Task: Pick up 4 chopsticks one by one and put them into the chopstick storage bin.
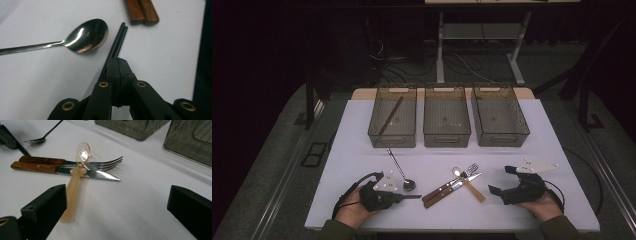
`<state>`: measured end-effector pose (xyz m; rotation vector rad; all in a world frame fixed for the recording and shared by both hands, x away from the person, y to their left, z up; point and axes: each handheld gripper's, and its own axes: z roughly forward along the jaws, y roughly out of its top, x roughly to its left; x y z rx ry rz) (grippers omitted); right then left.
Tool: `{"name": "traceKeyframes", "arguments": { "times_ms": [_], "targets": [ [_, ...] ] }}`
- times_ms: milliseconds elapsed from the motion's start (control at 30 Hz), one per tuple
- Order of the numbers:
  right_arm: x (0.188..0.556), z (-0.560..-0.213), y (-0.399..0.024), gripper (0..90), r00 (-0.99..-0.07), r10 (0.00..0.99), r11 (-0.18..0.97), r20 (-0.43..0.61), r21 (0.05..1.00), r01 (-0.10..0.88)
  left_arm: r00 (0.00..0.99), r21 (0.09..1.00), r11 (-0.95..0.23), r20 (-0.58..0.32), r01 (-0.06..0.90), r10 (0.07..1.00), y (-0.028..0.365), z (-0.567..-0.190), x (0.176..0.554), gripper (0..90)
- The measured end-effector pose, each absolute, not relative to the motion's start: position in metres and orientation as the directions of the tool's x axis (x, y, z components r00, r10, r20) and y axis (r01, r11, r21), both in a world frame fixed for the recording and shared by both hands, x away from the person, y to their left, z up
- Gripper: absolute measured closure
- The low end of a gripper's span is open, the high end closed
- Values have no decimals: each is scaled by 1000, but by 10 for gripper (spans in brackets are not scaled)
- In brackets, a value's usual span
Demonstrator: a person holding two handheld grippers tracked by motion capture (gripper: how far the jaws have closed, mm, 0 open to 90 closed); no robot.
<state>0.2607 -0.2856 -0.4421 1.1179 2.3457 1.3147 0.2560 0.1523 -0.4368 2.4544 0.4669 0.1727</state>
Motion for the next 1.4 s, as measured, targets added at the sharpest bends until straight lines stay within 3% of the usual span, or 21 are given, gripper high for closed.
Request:
{"name": "traceKeyframes", "arguments": {
  "times_ms": [367,667,967,1400],
  "targets": [
    [261,-442,-286,23,-684,712,307,159,806,507,918,625,-714,-10,315,396,159,-433,257,891],
    [260,-442,-286,23,-686,710,306,159,808,504,861,627,-679,27,382,509,205,-424,255,892],
    [261,-442,-286,23,-685,711,306,159,807,505,763,589,-627,27,510,646,253,-431,264,892],
    [261,-442,-286,23,-686,710,308,157,807,504,747,587,-597,-17,546,665,262,-432,257,894]
  ]
}}
